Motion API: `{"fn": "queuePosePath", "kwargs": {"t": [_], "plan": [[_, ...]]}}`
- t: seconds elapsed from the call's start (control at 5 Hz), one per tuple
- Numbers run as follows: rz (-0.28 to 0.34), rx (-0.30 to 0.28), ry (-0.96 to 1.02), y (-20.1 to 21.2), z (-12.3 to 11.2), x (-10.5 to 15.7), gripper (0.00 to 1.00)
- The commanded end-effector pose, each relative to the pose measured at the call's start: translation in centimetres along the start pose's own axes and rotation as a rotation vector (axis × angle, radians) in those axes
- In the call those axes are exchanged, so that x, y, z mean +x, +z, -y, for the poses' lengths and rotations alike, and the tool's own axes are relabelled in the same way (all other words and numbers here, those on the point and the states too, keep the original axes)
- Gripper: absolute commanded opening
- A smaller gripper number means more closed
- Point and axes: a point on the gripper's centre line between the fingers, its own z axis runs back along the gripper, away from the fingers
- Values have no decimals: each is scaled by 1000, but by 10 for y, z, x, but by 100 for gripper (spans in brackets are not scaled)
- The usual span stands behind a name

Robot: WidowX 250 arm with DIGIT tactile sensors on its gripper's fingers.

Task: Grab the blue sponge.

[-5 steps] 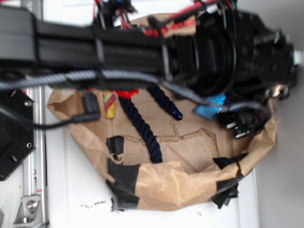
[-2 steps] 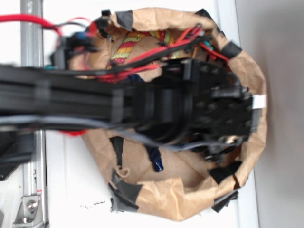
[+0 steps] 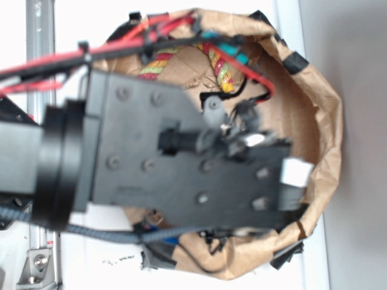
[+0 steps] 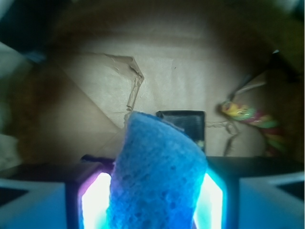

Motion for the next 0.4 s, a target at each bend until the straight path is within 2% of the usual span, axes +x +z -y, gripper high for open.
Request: {"fn": "queuePosePath", "kwargs": {"t": [0.0,0.2], "plan": [[103,-9,-4,45,-29,2,0],[72,9,-8,44,-32,5,0]]}}
